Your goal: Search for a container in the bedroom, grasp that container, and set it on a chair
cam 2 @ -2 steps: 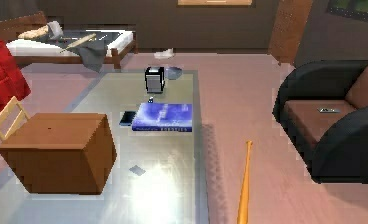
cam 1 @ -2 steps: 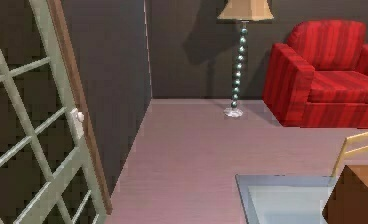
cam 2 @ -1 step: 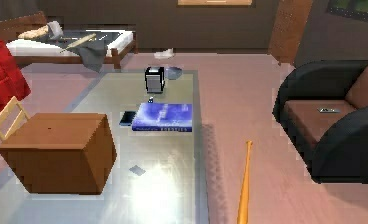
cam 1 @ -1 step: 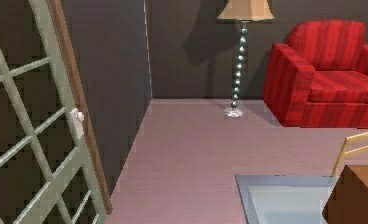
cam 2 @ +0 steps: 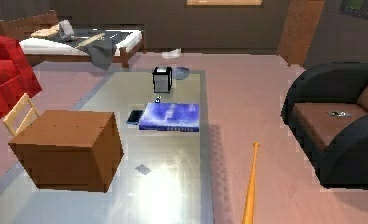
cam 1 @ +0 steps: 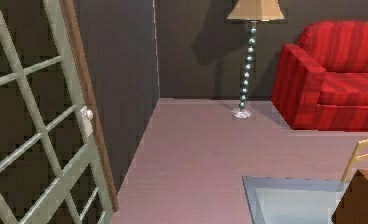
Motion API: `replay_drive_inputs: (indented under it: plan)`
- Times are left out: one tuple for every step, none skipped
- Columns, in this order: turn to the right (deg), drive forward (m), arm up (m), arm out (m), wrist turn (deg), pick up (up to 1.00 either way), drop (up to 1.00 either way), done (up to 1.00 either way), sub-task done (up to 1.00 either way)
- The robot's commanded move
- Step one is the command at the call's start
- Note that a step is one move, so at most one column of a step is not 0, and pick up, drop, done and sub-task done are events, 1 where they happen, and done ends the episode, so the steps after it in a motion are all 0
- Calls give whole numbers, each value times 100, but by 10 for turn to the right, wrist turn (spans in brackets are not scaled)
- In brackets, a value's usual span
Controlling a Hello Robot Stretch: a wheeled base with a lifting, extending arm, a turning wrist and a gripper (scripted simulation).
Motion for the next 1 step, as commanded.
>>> replay_drive_inputs:
  plan:
    - [450,0,0,0,0,0,0,0,0]
